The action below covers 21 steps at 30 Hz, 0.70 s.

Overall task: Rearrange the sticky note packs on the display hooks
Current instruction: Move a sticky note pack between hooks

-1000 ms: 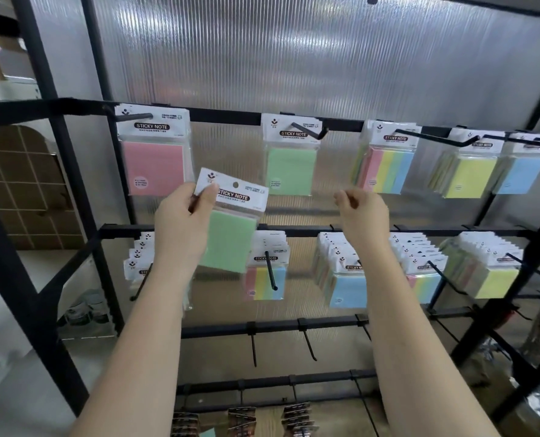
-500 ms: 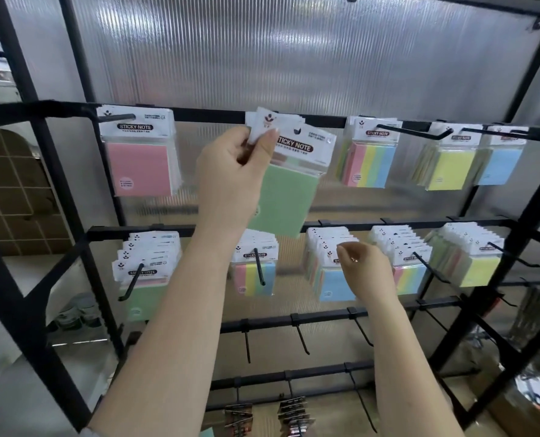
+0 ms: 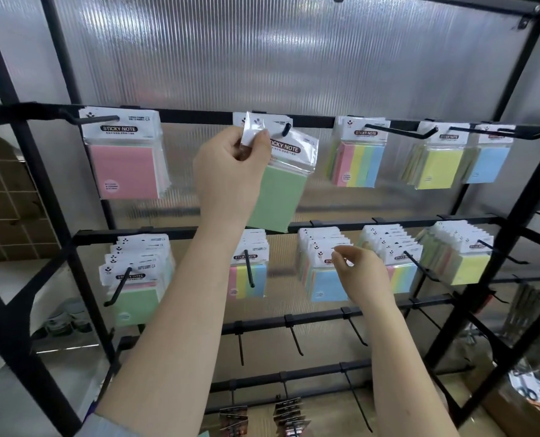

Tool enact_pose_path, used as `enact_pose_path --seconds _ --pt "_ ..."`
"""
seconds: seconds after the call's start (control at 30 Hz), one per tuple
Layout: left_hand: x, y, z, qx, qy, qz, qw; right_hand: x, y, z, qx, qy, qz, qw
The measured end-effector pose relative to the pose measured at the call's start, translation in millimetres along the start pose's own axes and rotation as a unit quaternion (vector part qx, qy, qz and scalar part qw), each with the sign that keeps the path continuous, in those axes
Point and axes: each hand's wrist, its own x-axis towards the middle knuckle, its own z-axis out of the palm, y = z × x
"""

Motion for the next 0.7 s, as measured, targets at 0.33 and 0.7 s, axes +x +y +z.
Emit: enact_pose_path --seconds 0.33,0.7 --pt "24 -33 22 0.016 0.028 -0.009 0.999 6 -3 -1 0.007 -0.017 0.003 1.000" --pt "62 -58 40 0.064 0.039 -0.064 0.995 18 -9 -2 0.016 -0.028 -0.011 0.999"
